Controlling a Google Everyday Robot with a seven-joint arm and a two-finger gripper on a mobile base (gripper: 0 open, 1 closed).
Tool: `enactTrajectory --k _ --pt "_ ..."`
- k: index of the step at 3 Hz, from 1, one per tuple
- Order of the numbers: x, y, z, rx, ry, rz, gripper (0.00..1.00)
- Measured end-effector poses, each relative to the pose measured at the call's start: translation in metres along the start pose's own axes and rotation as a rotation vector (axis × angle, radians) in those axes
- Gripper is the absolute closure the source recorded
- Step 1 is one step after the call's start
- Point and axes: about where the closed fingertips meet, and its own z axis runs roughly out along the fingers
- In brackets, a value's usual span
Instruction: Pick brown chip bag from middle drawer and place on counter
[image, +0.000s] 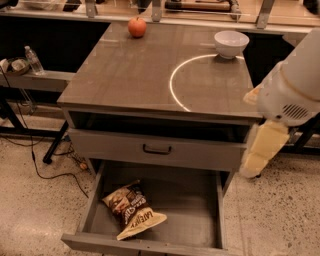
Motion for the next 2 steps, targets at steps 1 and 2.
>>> enactTrajectory --k 1,2 --pt "-0.008 0.022 0.052 -0.073 -0.055 0.039 0.0" --pt "-0.033 0.056 0.101 -0.147 -0.122 0.044 0.0"
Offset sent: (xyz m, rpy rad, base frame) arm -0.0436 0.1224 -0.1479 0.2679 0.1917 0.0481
